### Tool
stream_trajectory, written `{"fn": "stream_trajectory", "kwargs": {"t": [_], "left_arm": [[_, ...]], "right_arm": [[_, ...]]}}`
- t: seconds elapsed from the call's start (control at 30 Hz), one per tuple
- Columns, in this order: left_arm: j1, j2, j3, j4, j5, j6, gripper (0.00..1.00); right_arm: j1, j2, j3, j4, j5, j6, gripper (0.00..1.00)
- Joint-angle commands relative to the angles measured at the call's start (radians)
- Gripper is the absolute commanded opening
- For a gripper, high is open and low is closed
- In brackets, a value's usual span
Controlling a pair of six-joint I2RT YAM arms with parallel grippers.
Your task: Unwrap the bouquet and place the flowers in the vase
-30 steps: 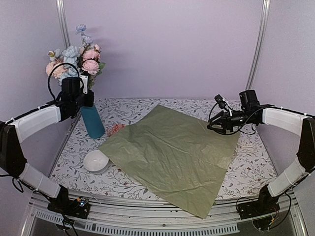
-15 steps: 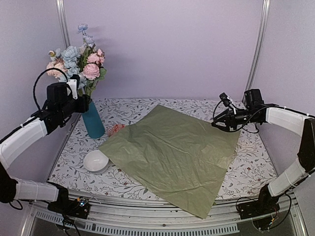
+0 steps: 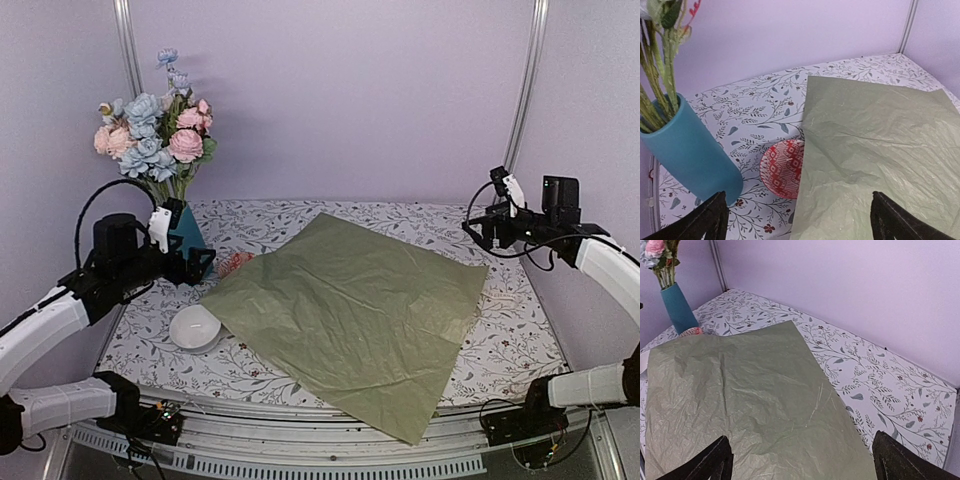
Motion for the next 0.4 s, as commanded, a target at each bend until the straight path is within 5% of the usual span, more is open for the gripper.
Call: {"fn": "stream_trajectory", "kwargs": {"t": [0.0,0.13,0.37], "left_arm": [[-0.025,-0.080,-0.082,0.068,0.050,0.014,0.99],[-0.025,-0.142,-0.147,0.109,0.037,0.010,1.00],[-0.026,-0.188,-0.184,0.149,-0.019,-0.003,0.99]], "right_arm": [[-0.014,-0.118,-0.139,0.168,0.210,0.148,0.99],[-0.015,-0.222,-0.251,0.255,0.317,0.283,0.99],[-0.016,-0.256,-0.338,0.303,0.257,0.351,0.99]]}}
